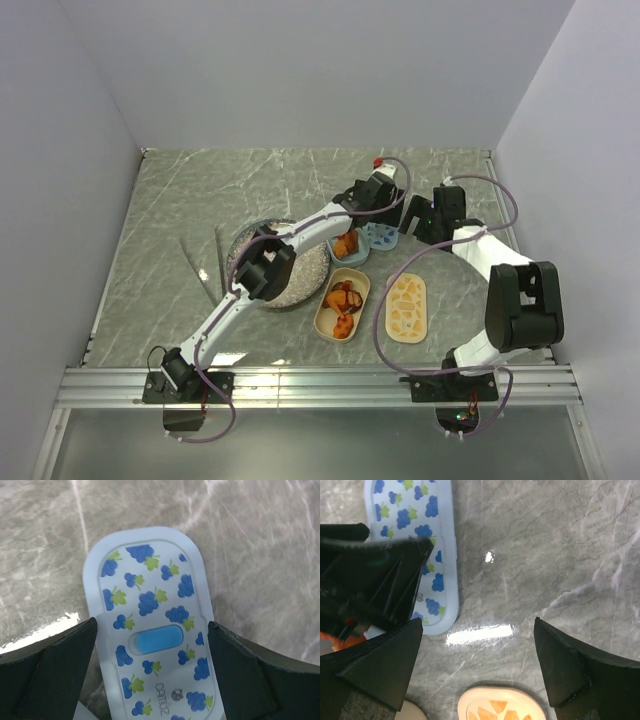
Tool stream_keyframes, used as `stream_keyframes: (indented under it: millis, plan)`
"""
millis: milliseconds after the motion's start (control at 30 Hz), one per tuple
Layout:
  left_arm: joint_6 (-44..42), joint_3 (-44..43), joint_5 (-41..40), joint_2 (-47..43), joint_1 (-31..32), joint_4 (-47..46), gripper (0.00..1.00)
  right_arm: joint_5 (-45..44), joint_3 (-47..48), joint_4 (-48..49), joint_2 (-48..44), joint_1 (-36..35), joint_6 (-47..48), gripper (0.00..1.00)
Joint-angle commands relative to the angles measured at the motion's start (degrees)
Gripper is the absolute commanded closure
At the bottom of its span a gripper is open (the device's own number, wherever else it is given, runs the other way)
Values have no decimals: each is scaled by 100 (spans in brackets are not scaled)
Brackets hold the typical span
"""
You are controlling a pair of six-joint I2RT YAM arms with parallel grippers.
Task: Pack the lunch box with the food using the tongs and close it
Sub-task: Pick up the lid of the lunch box with the left arm
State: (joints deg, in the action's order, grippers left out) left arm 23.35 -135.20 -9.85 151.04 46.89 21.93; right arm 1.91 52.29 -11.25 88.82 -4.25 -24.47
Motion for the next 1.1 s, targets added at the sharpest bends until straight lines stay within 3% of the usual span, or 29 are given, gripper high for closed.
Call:
stream_keyframes:
  millis: [0,67,200,367,600,1067]
  plan:
    - [590,248,-736,119,74,487,1,46,-114,219,-399,-32,-49,1]
    - [766,396,-1550,75,328,487,1,124,-201,263,-522,-32,-67,1]
    - [1152,363,-1810,66,417,679,1,300,-456,465,-838,-32,-84,1]
    - [1671,-278,-818,347,206,1445,1,494,-860,737,-1375,-32,-155,1]
    - [1962,-261,-439,505,39,1674,1,617,-1221,1010,-2035,-32,-199,0]
    - [2007,-209,-176,584,197,1445,1,811,-686,1010,-691,100,-260,0]
